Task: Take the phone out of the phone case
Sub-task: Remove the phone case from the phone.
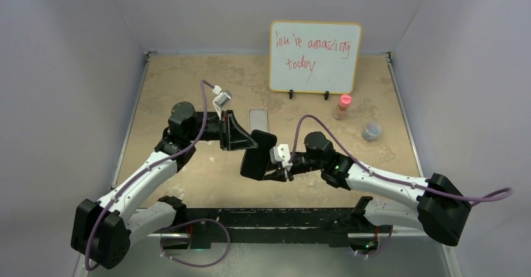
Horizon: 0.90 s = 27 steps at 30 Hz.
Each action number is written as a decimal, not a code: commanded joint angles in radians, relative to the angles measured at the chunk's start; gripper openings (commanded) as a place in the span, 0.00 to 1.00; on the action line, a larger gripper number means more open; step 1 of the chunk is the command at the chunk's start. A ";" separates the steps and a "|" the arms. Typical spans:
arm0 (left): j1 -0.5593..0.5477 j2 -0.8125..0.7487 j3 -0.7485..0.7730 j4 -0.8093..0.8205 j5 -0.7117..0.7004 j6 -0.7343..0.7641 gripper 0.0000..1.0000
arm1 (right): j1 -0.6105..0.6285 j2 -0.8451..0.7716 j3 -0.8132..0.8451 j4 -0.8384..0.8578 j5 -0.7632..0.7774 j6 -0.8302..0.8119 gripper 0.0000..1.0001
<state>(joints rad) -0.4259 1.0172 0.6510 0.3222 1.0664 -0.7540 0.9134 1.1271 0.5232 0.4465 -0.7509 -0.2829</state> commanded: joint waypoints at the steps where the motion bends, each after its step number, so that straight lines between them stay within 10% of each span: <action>1: 0.008 0.018 0.007 0.080 -0.076 -0.106 0.00 | 0.009 -0.004 0.070 0.039 0.019 -0.160 0.06; 27: -0.050 0.002 -0.170 0.261 -0.095 -0.150 0.00 | -0.134 0.072 -0.229 1.016 0.177 0.754 0.14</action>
<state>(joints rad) -0.4171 1.0004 0.5259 0.5518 0.9287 -0.8719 0.8219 1.1591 0.2531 1.0805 -0.6159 0.3050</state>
